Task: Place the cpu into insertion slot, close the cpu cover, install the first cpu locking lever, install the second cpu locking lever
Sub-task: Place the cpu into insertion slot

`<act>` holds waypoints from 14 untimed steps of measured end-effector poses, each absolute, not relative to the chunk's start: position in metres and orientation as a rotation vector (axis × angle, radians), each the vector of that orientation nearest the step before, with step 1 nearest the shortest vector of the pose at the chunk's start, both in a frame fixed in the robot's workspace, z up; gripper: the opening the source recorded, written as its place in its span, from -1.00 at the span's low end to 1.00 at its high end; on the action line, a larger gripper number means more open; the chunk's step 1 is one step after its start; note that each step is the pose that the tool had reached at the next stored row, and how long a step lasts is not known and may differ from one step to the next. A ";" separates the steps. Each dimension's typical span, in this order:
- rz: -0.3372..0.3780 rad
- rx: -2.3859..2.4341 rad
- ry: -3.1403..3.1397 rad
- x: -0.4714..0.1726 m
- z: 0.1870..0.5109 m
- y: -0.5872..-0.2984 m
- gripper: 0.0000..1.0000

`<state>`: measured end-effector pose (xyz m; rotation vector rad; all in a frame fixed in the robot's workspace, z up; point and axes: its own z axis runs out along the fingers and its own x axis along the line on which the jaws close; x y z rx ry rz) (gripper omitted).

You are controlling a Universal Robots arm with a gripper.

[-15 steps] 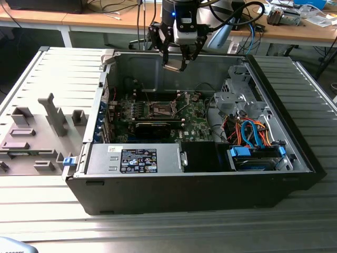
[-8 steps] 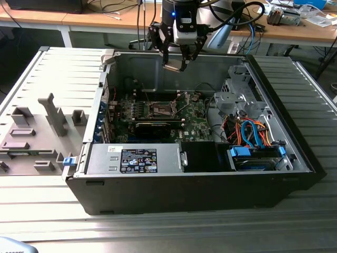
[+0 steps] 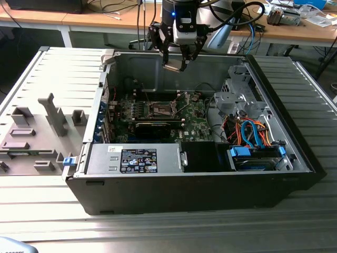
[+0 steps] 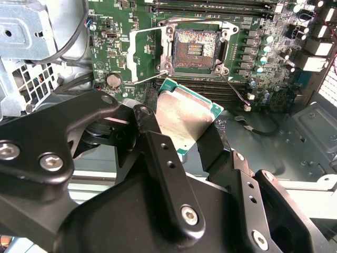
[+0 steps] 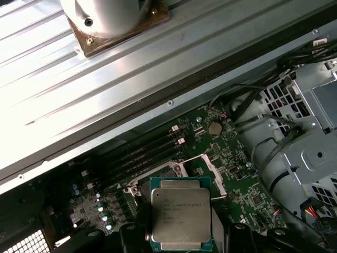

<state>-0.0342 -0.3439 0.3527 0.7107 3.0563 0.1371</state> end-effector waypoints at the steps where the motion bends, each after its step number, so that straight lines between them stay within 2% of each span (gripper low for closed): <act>1: 0.137 0.717 3.055 -0.034 0.353 -0.344 0.09; 14: 0.137 0.736 3.050 -0.034 0.353 -0.344 0.09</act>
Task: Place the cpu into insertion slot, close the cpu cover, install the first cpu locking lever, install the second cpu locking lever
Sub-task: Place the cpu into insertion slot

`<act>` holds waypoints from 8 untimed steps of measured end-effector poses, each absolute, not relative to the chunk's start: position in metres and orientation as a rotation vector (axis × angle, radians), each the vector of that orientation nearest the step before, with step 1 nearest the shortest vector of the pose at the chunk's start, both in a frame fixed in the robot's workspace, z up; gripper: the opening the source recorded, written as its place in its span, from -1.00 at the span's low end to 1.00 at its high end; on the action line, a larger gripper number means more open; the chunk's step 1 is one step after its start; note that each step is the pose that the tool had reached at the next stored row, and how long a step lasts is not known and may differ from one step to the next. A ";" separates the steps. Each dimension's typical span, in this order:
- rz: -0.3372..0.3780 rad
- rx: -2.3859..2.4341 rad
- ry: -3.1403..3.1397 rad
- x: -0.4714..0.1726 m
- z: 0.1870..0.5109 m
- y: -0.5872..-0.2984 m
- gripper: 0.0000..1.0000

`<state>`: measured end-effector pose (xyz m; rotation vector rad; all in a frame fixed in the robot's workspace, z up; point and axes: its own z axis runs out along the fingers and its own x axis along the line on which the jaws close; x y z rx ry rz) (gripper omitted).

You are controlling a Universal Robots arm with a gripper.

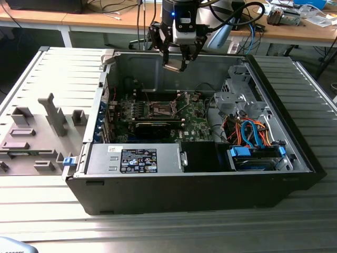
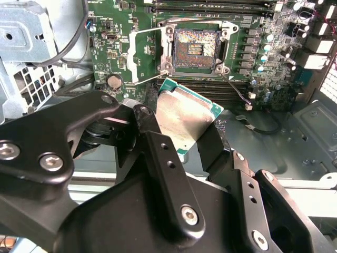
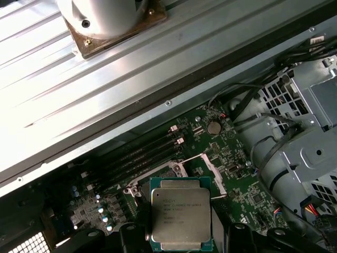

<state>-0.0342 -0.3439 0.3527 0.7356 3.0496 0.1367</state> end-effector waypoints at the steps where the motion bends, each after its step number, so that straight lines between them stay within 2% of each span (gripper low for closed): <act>1: 0.137 0.736 3.049 -0.034 0.353 -0.344 0.09; 8: 0.135 0.762 3.042 -0.034 0.353 -0.344 0.09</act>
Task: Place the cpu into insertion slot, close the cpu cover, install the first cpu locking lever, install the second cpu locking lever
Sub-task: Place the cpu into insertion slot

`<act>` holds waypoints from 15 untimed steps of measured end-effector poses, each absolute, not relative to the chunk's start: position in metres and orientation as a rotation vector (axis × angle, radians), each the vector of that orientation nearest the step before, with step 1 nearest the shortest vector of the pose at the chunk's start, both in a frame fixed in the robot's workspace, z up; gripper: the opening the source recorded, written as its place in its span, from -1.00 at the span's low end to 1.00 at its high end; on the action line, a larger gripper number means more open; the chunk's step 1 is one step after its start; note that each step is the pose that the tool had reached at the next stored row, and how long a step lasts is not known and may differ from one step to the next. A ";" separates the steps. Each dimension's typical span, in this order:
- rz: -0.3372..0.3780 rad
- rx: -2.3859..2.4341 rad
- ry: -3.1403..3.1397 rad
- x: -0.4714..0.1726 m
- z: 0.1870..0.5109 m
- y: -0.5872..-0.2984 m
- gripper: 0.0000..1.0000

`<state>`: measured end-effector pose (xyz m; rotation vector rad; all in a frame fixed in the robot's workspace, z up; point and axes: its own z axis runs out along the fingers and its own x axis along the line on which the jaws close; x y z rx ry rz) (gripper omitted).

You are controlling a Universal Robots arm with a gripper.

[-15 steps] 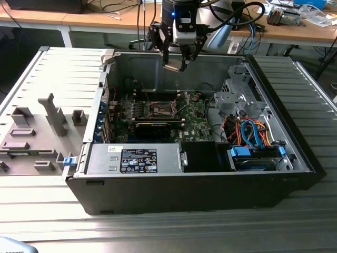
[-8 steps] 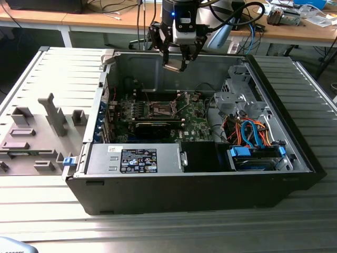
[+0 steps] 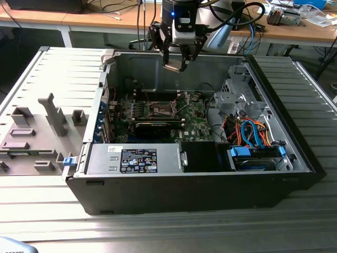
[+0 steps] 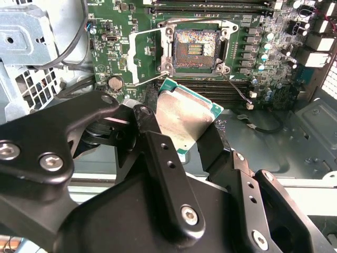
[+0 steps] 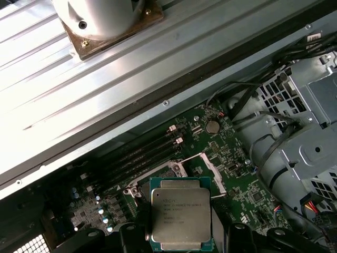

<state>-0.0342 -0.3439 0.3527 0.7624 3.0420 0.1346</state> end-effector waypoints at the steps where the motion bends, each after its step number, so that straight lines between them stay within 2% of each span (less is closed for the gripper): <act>1: 0.135 0.763 3.042 -0.034 0.353 -0.344 0.09; 15: 0.133 0.795 3.033 -0.034 0.353 -0.344 0.09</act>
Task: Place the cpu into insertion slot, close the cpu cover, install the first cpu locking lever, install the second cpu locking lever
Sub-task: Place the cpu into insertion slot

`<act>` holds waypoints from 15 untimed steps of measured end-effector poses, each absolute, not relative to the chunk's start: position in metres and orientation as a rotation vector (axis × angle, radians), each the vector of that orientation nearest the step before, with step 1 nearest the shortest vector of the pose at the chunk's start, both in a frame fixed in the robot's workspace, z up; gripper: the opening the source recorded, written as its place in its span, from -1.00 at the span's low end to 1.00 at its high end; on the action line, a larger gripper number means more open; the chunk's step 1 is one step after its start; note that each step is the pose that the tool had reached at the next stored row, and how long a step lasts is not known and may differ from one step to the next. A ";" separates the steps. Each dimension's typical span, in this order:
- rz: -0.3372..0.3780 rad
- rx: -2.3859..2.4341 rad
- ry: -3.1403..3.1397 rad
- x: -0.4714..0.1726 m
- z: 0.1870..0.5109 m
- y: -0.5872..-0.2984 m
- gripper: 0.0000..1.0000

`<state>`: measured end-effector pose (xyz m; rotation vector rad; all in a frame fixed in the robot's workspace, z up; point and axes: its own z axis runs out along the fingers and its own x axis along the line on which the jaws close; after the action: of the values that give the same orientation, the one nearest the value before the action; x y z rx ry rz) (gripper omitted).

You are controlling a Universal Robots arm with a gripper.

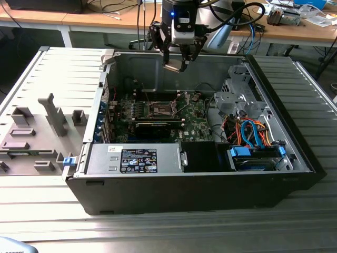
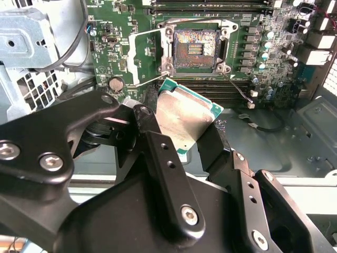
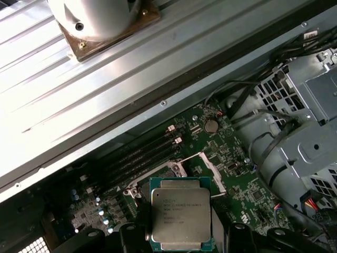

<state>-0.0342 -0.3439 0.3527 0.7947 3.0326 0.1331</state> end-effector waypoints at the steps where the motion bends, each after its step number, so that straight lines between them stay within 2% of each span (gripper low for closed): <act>1: 0.133 0.797 3.032 -0.034 0.353 -0.344 0.09; 15: 0.131 0.837 3.020 -0.034 0.353 -0.344 0.09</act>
<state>-0.0342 -0.3439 0.3527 0.8365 3.0199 0.1315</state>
